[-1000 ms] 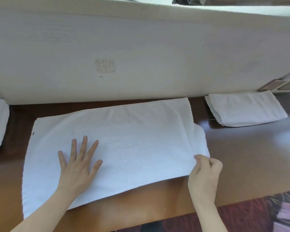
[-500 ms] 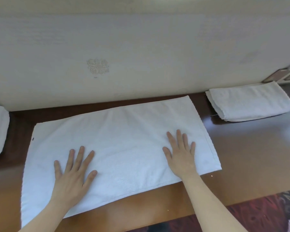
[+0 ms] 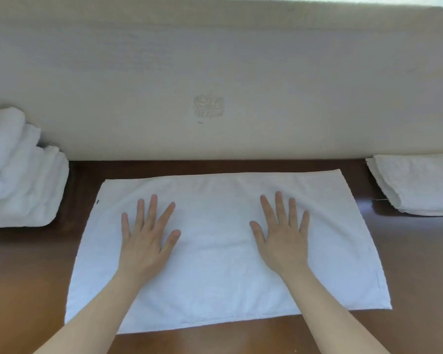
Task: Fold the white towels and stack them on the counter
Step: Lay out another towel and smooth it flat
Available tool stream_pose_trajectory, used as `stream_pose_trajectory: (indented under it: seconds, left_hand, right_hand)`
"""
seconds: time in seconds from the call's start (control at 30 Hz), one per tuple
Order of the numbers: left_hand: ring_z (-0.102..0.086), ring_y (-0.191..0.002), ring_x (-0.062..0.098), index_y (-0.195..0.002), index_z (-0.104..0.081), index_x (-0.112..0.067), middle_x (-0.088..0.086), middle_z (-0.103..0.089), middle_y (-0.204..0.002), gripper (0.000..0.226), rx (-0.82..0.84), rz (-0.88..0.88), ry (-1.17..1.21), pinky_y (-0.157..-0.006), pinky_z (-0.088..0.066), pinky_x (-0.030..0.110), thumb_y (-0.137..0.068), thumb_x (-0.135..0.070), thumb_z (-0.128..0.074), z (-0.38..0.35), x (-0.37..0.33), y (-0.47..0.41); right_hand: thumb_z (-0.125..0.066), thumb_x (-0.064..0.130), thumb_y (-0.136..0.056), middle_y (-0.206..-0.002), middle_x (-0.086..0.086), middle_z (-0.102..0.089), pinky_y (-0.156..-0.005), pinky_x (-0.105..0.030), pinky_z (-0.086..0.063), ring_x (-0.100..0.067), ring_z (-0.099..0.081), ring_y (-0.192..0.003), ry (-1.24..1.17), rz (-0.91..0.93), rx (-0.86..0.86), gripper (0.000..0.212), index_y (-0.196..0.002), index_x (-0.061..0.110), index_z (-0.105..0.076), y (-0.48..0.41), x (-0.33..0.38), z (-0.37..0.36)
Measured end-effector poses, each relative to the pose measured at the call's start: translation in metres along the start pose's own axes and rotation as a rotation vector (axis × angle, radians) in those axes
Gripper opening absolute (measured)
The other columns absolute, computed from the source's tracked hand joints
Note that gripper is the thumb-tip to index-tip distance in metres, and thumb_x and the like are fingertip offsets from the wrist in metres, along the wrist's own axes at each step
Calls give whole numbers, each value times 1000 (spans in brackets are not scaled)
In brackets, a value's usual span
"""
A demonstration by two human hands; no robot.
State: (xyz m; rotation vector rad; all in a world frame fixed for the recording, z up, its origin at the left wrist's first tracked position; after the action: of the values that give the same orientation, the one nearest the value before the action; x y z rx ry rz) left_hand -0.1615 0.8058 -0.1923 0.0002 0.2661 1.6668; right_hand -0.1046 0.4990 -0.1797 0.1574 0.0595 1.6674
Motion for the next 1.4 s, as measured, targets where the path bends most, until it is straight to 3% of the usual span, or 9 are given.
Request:
stream_pose_trajectory:
  seconds: [0.1,0.2,0.47,0.57,0.73,0.93,1.13,1.3,1.4]
  left_hand:
    - [26,-149,19,-154,10,-46,-7,22,-164,68,-2,-63,-41,-118,19,51,-92,-72,6,3,-23,-36]
    - [27,-149,18,-153,15,-46,-9,26,-163,69,48,15,-50,-118,16,53,-89,-71,9,-2,-1,-48]
    - [22,-150,16,-156,8,-42,-11,18,-165,73,51,265,-12,-122,8,52,-89,-71,8,12,100,-21]
    - [23,-150,20,-158,3,-38,-3,15,-166,76,-16,232,41,-121,14,49,-90,-71,9,15,63,-32]
    - [21,-151,20,-157,1,-42,-6,15,-165,71,-19,-71,68,-120,15,48,-93,-72,3,-4,-50,-42]
    - [11,-153,17,-158,-3,-41,-7,5,-167,67,-17,-47,-52,-122,0,52,-97,-68,-6,-25,-34,-24]
    - [14,-153,19,-158,-1,-37,-4,8,-167,70,-7,52,3,-123,2,48,-95,-69,-1,-19,-31,-19]
    - [1,-154,25,-159,-16,-31,3,-7,-167,65,-27,-226,14,-121,-5,49,-101,-61,-16,-32,-145,6]
    - [-2,-154,23,-159,-16,-32,0,-10,-167,65,15,-305,-67,-121,-7,52,-101,-61,-20,-49,-178,17]
  right_hand:
    - [-10,64,-99,-166,0,-2,-120,-59,0,-31,-2,-153,46,151,53,65,-158,36,-7,-16,43,-10]
    - [-2,68,-96,-164,5,15,-120,-54,8,-24,14,-152,49,147,105,65,-155,43,8,-24,36,-23]
    - [-4,69,-94,-166,2,9,-121,-50,4,-21,9,-152,-61,-228,96,71,-157,37,3,-44,-85,-13]
    - [-15,62,-98,-166,0,8,-120,-56,6,-25,9,-152,-81,-288,64,68,-157,34,4,-51,-75,-4]
    - [-2,64,-97,-165,7,14,-120,-51,13,-21,14,-152,23,4,71,63,-154,43,10,-57,-32,-11]
    - [2,72,-91,-166,4,9,-122,-47,7,-21,10,-152,-38,-173,51,72,-156,41,5,-77,-105,-14]
    - [-1,69,-89,-166,-3,3,-120,-55,3,-27,4,-152,-81,-386,68,79,-158,31,-4,-64,-166,-1]
    - [-10,62,-99,-166,-1,5,-122,-47,9,-26,5,-153,-55,-26,2,65,-158,35,-1,5,-110,-7]
    - [-9,61,-100,-166,-1,0,-123,-51,-2,-23,3,-153,-75,-74,1,64,-158,35,-3,32,-135,-23]
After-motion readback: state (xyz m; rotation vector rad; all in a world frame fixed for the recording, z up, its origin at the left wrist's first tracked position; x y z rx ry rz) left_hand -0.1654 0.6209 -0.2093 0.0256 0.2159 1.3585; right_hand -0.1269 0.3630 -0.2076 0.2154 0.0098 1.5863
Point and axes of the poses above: each hand's wrist, its own y-axis away from the middle knuckle, its own z-axis out of the back of the hand, x = y × z, the point moved 5 cm from there along -y, towards the middle knuckle
